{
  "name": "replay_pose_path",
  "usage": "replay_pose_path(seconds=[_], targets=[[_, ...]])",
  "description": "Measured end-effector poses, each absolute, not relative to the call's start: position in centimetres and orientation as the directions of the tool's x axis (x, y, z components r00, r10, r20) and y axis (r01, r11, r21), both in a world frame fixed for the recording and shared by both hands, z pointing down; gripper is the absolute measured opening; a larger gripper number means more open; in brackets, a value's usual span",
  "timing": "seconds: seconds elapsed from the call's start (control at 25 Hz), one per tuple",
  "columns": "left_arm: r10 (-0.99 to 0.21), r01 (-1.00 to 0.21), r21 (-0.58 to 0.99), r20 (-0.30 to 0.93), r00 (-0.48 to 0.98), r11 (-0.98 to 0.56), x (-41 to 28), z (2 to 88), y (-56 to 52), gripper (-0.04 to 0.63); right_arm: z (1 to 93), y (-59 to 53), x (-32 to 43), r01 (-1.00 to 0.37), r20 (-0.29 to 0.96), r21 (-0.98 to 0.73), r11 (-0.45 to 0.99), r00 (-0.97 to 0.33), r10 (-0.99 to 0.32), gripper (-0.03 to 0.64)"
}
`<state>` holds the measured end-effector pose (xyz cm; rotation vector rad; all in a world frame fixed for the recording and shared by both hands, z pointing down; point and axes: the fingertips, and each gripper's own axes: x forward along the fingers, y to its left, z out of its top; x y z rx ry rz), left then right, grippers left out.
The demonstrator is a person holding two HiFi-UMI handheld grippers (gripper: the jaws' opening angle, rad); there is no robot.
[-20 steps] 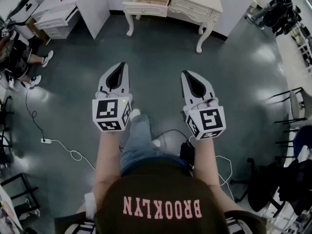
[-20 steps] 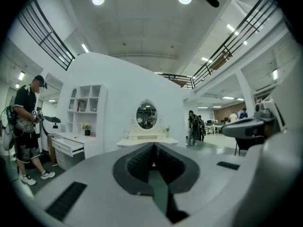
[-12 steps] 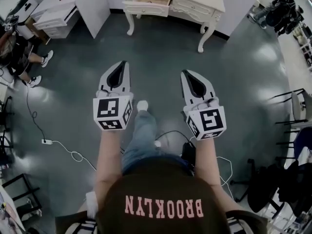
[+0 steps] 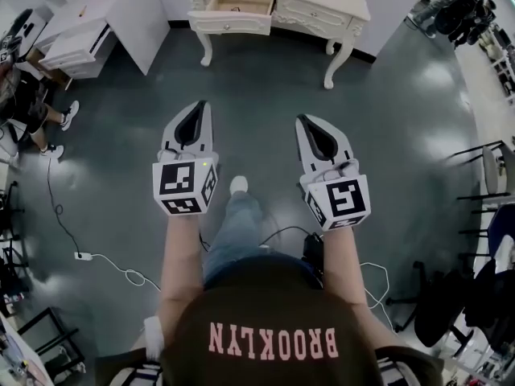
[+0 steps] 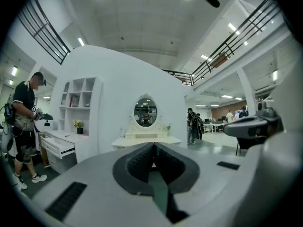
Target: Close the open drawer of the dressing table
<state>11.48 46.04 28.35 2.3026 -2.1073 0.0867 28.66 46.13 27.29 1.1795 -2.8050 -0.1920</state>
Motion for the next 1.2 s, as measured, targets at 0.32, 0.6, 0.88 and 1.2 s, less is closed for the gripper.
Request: replay_pose_path(seconds=[0.32, 0.6, 0.88, 1.2], targets=[[-0.992, -0.994, -0.019, 0.060, 0.108, -0.110, 7.0, 28.2, 36.5, 0.003, 27.4, 37.0, 24.7, -0.710, 0.062, 0.145, 0.689, -0.688, -0.723, -0.005], [-0.989, -0.992, -0.024, 0.086, 0.121, -0.124, 2.6, 28.8, 28.9, 0.003, 27.5, 28.9, 19.7, -0.703, 0.085, 0.135, 0.698, -0.694, -0.715, -0.005], [-0.987, -0.991, -0.018, 0.089, 0.132, -0.134, -1.2, 28.5, 23.0, 0.002, 27.9, 23.1, 15.9, -0.726, 0.112, 0.146, 0.672, -0.663, -0.740, -0.005], [-0.987, -0.992, -0.005, 0.099, 0.125, -0.126, -3.2, 29.5, 21.7, 0.002, 28.8, 20.5, 13.7, -0.726, 0.123, 0.119, 0.677, -0.666, -0.736, -0.005]])
